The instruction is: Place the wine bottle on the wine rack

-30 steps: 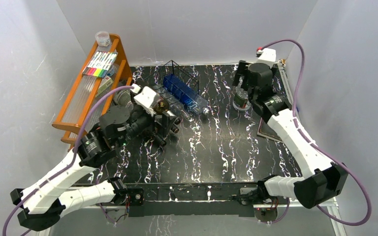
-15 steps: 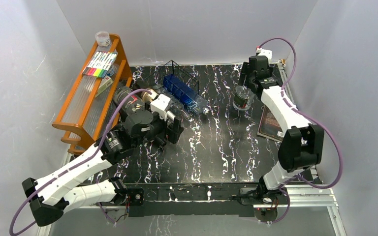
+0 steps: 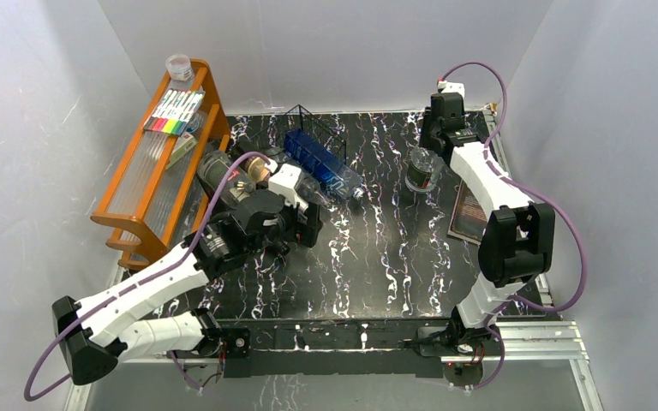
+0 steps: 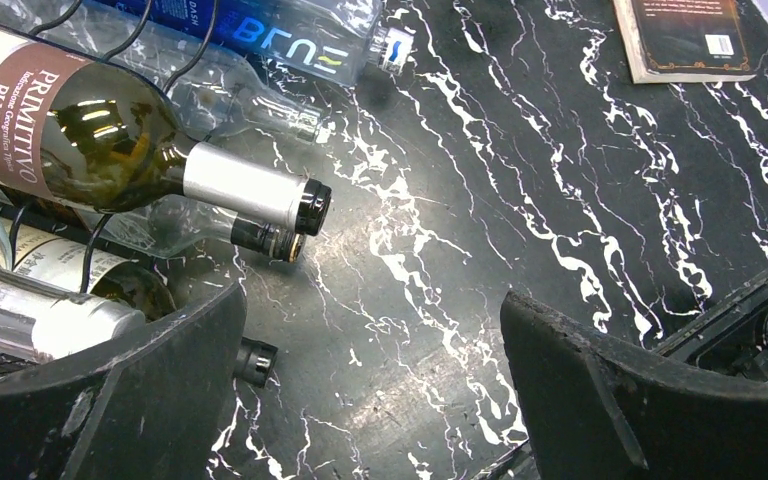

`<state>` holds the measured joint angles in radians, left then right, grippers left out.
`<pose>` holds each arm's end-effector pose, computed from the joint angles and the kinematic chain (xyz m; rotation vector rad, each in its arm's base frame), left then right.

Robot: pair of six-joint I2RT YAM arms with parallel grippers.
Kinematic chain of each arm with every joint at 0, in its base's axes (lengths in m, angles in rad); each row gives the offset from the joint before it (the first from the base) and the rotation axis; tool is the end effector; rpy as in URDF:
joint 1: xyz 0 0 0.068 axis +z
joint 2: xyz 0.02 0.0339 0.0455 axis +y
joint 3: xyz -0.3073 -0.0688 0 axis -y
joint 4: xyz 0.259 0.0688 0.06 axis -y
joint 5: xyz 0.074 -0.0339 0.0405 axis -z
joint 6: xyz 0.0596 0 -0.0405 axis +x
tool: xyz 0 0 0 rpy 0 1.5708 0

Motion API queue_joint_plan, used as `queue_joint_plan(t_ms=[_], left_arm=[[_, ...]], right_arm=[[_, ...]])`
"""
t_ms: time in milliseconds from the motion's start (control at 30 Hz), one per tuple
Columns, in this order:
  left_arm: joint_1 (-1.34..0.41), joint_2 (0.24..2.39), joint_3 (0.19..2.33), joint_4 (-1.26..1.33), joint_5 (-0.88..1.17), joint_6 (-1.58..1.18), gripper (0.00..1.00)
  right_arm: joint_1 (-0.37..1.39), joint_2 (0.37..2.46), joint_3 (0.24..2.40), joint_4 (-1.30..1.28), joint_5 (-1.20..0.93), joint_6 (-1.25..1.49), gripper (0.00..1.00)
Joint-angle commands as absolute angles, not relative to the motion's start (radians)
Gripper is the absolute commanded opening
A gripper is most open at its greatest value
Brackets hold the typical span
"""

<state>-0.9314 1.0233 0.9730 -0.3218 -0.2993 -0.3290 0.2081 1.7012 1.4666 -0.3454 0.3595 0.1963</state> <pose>0.1595 -0.1851 0.3752 0.3876 1.9266 -0.5489 0.4293 0.0692 0.3452 0.1941 2.1039 -0.1461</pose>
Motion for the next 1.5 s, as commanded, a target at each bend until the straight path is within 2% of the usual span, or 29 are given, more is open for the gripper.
queue_joint_plan(t_ms=[0,67,100,133,400,533,733,933,1233,1467], left_arm=[[-0.931,1.034,0.977,-0.31,-0.327,-0.335,0.98],[-0.932,1.044,0.981,-0.296,-0.327,-0.325,0.98],[-0.931,1.051,0.982,-0.287,-0.327,-0.318,0.98],[-0.932,1.057,0.981,-0.277,-0.328,-0.316,0.98],[-0.93,1.085,0.978,-0.158,-0.291,-0.313,0.98],[-0.93,1.134,1.001,-0.118,-0.208,-0.266,0.98],[-0.931,1.236,1.039,-0.108,-0.098,-0.292,0.98],[-0.931,1.249,0.978,-0.079,-0.045,-0.38,0.98],[-0.931,1.235,0.889,-0.01,0.019,-0.48,0.98],[-0.933,1.277,0.875,-0.002,0.047,-0.51,0.98]], right_arm=[[0.209,1.675,1.493,-0.306,0.349,0.143,0.21],[0.21,1.654,1.485,-0.328,0.338,0.144,0.06],[0.21,1.639,1.479,-0.337,0.324,0.148,0.01],[0.211,1.621,1.471,-0.346,0.31,0.155,0.0],[0.222,1.383,1.327,-0.399,0.08,0.237,0.0],[0.222,1.245,1.251,-0.427,-0.014,0.291,0.0],[0.222,1.133,1.187,-0.492,-0.19,0.369,0.0],[0.222,1.02,1.085,-0.487,-0.344,0.448,0.0],[0.23,0.951,0.891,-0.356,-0.546,0.621,0.0],[0.23,0.895,0.805,-0.221,-0.573,0.754,0.0]])
